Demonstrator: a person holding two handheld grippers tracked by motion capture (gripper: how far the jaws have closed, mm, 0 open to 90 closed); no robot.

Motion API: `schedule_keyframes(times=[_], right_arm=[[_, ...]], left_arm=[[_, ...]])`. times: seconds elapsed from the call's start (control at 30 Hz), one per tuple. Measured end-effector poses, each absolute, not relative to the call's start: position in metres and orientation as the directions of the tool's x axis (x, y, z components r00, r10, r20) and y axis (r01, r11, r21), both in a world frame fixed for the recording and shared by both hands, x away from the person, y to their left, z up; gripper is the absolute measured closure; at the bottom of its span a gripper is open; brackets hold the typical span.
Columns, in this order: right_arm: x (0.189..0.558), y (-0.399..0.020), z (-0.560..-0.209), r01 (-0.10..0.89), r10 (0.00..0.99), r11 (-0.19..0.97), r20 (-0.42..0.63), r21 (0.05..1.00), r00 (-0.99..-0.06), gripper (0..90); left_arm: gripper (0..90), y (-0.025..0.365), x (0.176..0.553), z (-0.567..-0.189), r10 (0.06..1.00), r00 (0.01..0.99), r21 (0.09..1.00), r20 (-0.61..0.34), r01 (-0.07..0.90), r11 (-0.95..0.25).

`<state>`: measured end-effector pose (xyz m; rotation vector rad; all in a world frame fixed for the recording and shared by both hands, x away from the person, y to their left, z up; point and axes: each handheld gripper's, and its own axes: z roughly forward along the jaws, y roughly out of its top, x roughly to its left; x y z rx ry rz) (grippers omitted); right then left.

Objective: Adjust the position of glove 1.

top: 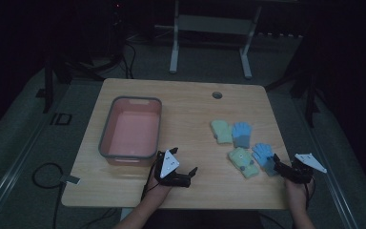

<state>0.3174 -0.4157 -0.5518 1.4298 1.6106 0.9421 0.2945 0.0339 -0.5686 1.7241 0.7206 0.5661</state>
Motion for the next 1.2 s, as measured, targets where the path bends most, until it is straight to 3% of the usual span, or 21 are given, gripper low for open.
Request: schedule_keyframes(times=[1.2], right_arm=[[0.3168, -0.4115, -0.5522, 0.432, 0.99, 0.135, -0.102, 0.892, -0.098, 13.8]], left_arm=[[1.2, 0.0341, 0.2964, -0.5683, 0.72, 0.694, 0.963, -0.006, 0.197, -0.183]])
